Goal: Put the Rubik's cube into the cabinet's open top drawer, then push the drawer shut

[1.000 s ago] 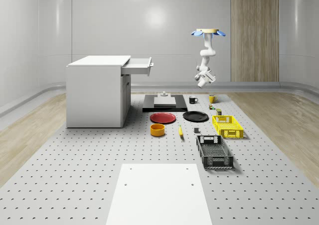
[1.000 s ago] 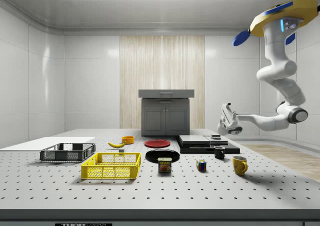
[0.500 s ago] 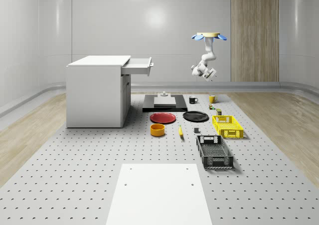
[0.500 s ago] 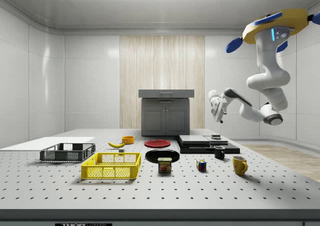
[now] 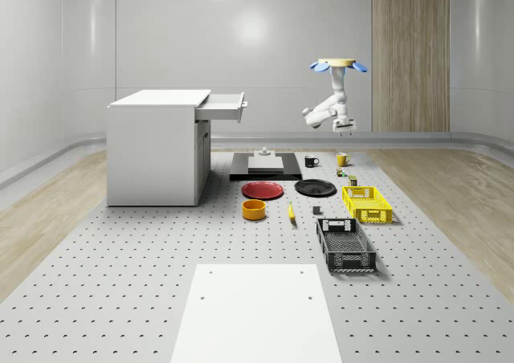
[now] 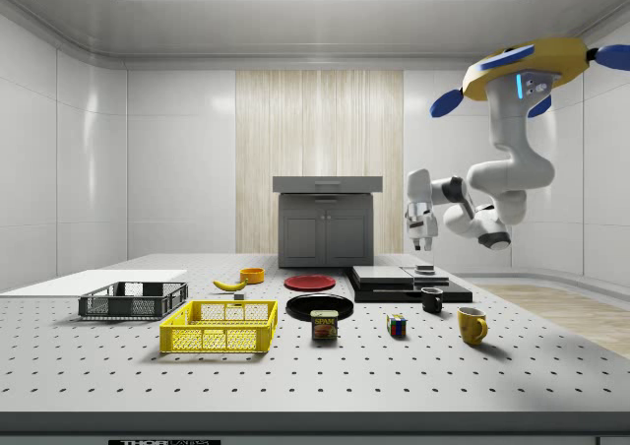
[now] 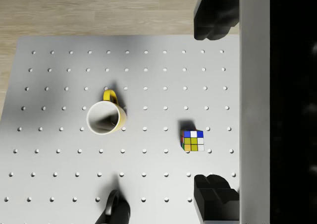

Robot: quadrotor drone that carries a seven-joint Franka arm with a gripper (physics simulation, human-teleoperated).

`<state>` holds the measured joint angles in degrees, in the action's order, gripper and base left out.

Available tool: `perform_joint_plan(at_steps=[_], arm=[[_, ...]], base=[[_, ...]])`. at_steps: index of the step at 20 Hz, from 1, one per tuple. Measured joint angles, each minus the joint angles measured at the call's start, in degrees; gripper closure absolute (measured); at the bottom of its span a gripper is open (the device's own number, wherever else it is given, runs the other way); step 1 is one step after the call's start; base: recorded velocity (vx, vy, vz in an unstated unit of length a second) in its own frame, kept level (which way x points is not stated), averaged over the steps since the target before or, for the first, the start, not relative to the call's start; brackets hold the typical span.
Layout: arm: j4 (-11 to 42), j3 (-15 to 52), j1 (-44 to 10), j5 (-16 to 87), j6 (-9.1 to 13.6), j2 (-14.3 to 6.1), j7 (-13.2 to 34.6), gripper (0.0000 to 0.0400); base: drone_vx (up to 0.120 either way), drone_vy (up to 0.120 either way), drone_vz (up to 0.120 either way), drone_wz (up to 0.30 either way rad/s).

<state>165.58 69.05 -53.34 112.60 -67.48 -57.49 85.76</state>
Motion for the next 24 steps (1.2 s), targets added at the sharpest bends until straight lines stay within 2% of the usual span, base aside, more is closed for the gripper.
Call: perform_joint_plan(at_steps=[5, 9, 11, 18, 21, 24], arm=[[0.32, 1.87, -3.75, 1.01, 0.72, -2.15, 2.54, 0.0], [0.35, 2.79, -5.35, 0.91, 0.38, -3.61, 3.72, 0.0], [0.33, 3.15, -5.91, 0.72, 0.04, -4.3, 4.16, 0.0], [0.21, 4.12, -7.23, -0.24, -1.54, -6.54, 5.27, 0.0], [0.15, 4.46, -7.64, -0.69, -2.29, -7.45, 5.63, 0.0], [0.08, 4.78, -7.99, -1.15, -3.06, -8.33, 5.96, 0.0]], base=[[0.12, -0.088, -0.12, 0.0], [0.12, -0.12, -0.12, 0.0], [0.1, 0.0, -0.12, 0.0], [0.0, 0.0, -0.12, 0.0], [0.0, -0.093, -0.12, 0.0], [0.0, 0.0, -0.12, 0.0]])
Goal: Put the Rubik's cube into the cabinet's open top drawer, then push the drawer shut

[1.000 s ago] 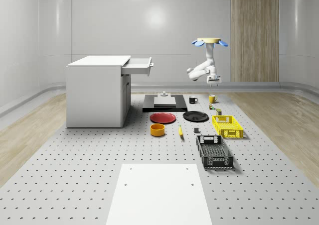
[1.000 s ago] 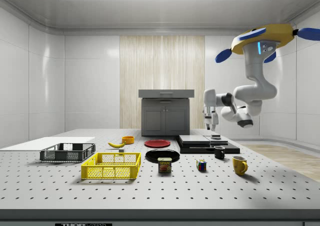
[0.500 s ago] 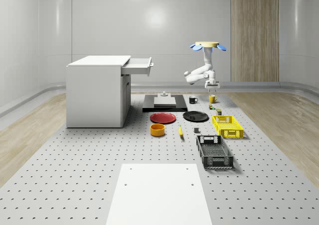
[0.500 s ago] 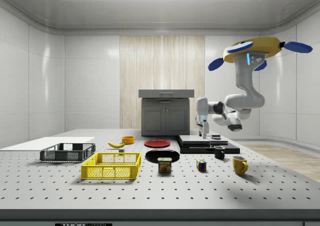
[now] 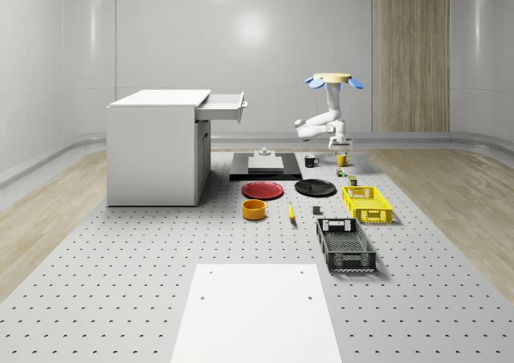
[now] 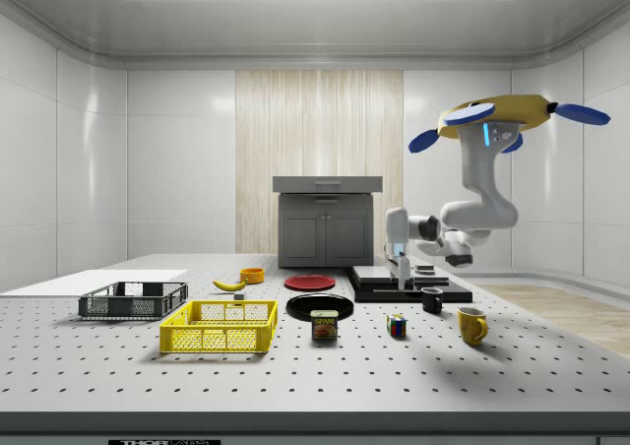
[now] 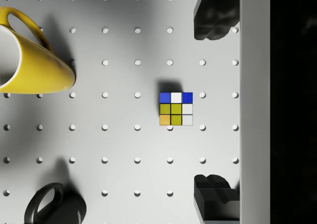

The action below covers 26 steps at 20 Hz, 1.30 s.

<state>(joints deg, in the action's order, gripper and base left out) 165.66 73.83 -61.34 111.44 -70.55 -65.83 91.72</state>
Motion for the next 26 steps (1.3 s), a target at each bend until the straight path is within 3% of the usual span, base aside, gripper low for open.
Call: perform_joint_plan(at_steps=[20, 26], arm=[[-0.37, 1.61, -1.78, -2.77, -4.92, -5.39, 1.67, 0.0], [-0.76, -0.23, -1.86, -1.43, -7.32, -7.28, 1.65, 0.0]], base=[[0.0, -0.008, -0.12, 0.0], [0.0, 0.0, 0.0, 0.0]])
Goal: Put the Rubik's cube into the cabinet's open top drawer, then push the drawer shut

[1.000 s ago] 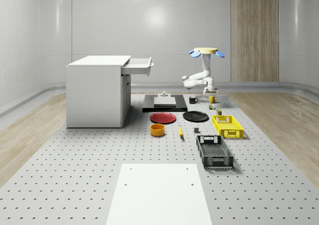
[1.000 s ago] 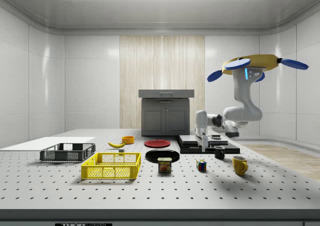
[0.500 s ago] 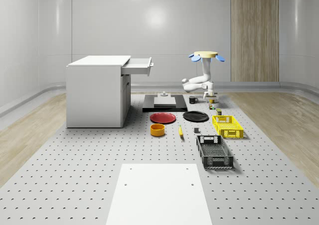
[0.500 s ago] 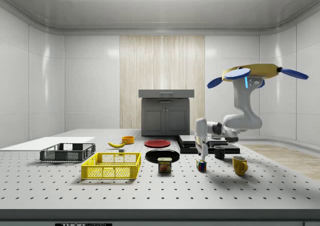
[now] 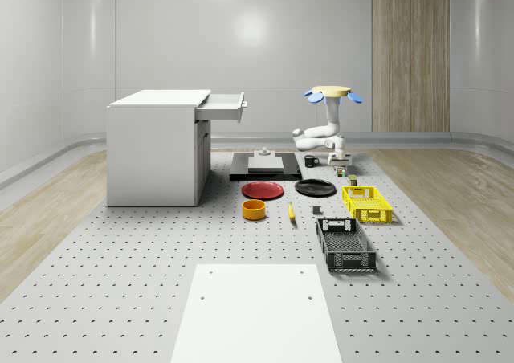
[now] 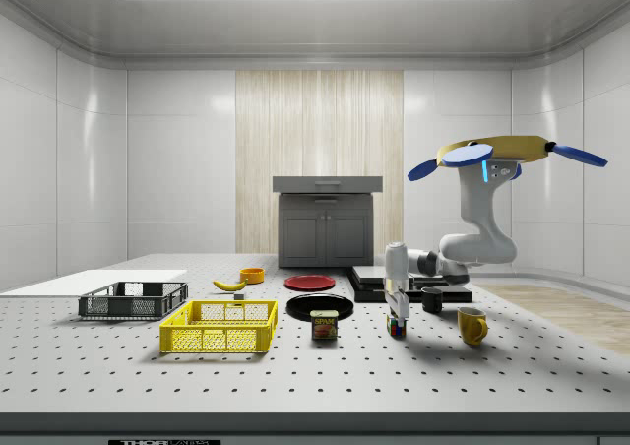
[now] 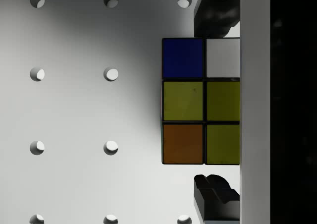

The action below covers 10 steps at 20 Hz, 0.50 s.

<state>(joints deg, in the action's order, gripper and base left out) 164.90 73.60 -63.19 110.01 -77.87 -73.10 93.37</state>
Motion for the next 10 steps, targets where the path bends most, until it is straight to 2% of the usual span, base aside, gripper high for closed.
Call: perform_joint_plan(at_steps=[10], arm=[[-2.19, -1.18, -2.27, 1.03, -2.73, -1.72, 0.4, 0.0]], base=[[0.0, 0.0, 0.0, 0.0]])
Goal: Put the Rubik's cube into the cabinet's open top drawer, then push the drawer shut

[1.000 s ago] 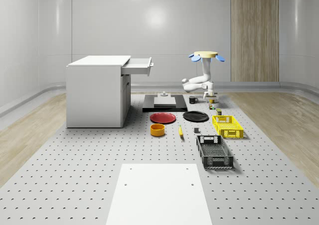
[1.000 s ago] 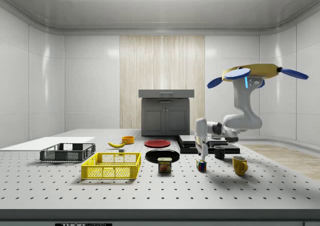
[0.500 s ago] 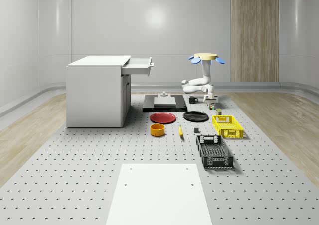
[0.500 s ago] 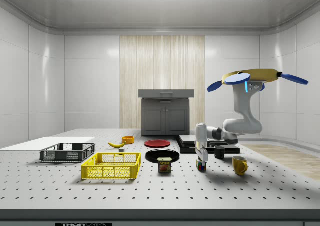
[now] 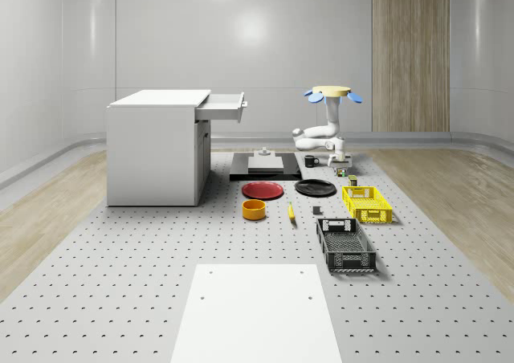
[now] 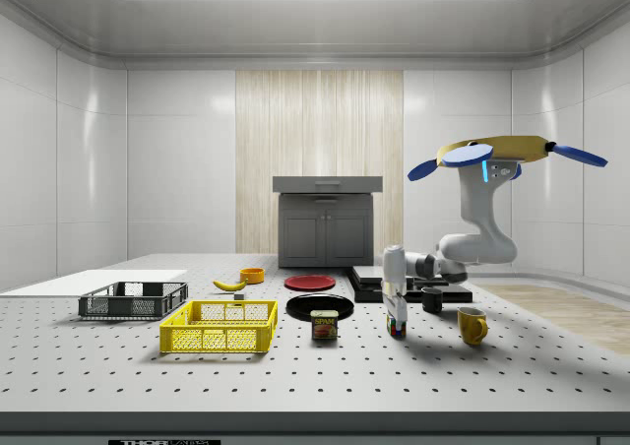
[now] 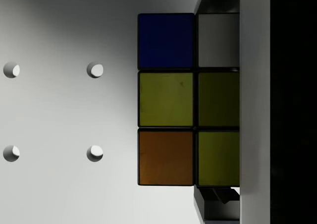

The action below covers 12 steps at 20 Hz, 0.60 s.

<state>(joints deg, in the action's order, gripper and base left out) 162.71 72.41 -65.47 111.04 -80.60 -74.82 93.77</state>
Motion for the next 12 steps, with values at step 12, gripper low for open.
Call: perform_joint_plan(at_steps=[12], arm=[[-0.77, -0.33, -1.11, -0.16, -2.22, -1.93, 0.51, 0.0066]], base=[[0.0, 0.0, 0.0, 0.0]])
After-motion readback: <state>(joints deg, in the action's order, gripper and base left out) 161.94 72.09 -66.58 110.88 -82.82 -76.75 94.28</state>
